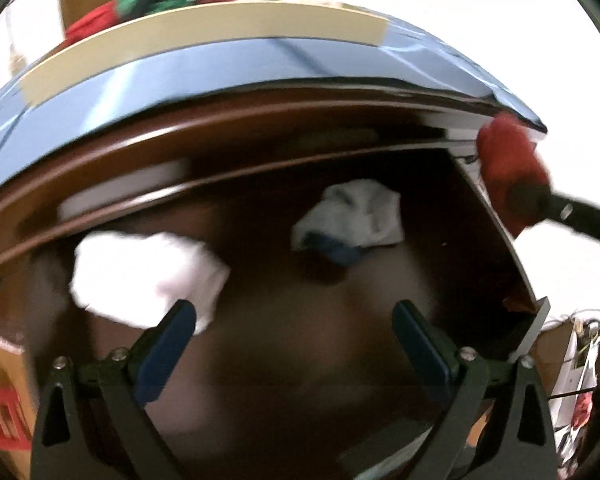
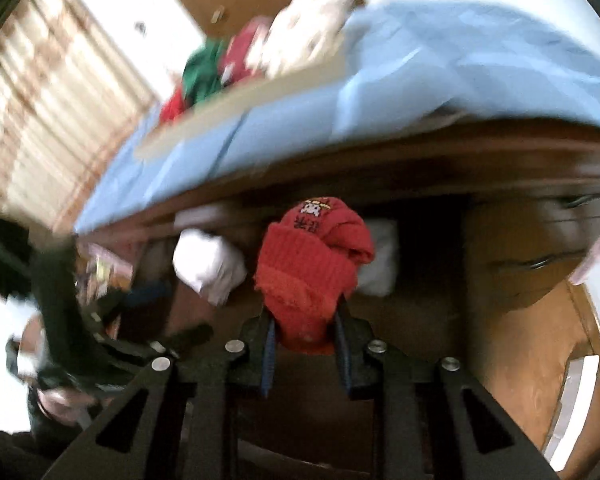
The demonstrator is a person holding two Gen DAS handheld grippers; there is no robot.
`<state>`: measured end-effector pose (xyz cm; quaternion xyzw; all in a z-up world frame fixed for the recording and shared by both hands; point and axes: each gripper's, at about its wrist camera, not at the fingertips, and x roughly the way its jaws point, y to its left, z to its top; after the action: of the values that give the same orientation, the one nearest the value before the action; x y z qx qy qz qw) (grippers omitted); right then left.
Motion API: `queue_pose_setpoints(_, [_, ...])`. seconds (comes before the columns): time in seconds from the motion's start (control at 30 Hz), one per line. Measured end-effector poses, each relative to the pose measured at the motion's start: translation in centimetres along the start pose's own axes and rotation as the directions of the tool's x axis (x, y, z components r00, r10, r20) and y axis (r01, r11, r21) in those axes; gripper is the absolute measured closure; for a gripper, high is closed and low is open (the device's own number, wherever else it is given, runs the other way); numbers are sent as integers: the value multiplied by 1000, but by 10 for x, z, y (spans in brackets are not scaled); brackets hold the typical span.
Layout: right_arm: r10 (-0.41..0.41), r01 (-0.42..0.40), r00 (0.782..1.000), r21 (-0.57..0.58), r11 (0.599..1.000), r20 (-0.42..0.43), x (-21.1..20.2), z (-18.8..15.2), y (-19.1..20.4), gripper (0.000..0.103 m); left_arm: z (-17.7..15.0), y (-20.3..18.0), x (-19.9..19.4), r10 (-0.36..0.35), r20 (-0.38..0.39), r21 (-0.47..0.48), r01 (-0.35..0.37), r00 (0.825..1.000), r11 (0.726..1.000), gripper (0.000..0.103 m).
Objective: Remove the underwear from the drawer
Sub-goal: 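Lift the red item with the right gripper while the left reaches toward the grey sock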
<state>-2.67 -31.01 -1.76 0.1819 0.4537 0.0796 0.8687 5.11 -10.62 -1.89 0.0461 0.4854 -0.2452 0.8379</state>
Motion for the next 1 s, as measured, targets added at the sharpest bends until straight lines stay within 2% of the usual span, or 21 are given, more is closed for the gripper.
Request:
queue_pose_setpoints(0.17, [-43, 39, 992, 41, 998, 120, -20, 14, -10, 76, 27, -32, 18, 37, 5, 26, -37, 999, 999, 20])
queue_pose_setpoints(0.27, [-27, 19, 991, 60, 998, 130, -20, 9, -19, 76, 39, -41, 32, 66, -15, -78, -67, 998, 995, 20])
queue_pose_setpoints(0.4, [-2, -8, 991, 77, 997, 134, -19, 3, -27, 76, 49, -45, 53, 79, -46, -200, -87, 996, 976, 20])
queue_pose_setpoints(0.47, [9, -19, 990, 73, 997, 141, -24, 4, -32, 76, 50, -41, 61, 89, -64, -278, -103, 994, 955, 22])
queue_pose_setpoints(0.57, [19, -27, 989, 54, 998, 148, -31, 0, -37, 76, 48, -33, 74, 81, -97, -402, -114, 992, 908, 25])
queue_pose_setpoints(0.63, [32, -40, 987, 47, 998, 155, -36, 1, -42, 76, 44, -27, 79, 66, -111, -506, -113, 992, 855, 25])
queue_pose_setpoints(0.7, [49, -56, 986, 44, 997, 158, -38, 2, -46, 76, 42, -25, 84, 63, -137, -558, -130, 989, 820, 25])
queue_pose_setpoints(0.77, [67, -74, 985, 39, 996, 160, -40, 3, -49, 76, 40, -22, 94, 40, -151, -624, -127, 988, 771, 27])
queue_pose_setpoints(0.83, [92, -97, 982, 28, 995, 163, -43, 4, -51, 76, 40, -26, 101, 57, -145, -641, -138, 988, 756, 29])
queue_pose_setpoints(0.9, [105, -109, 981, 15, 994, 166, -47, 4, -51, 76, 39, -28, 108, 42, -129, -650, -117, 991, 751, 36])
queue_pose_setpoints(0.97, [122, -125, 978, 5, 992, 169, -50, 4, -52, 76, 36, -28, 114, 21, -114, -657, -91, 993, 749, 61])
queue_pose_setpoints(1.0, [127, -129, 977, 2, 992, 170, -51, 4, -52, 76, 34, -29, 120, -6, -103, -656, -63, 995, 752, 67])
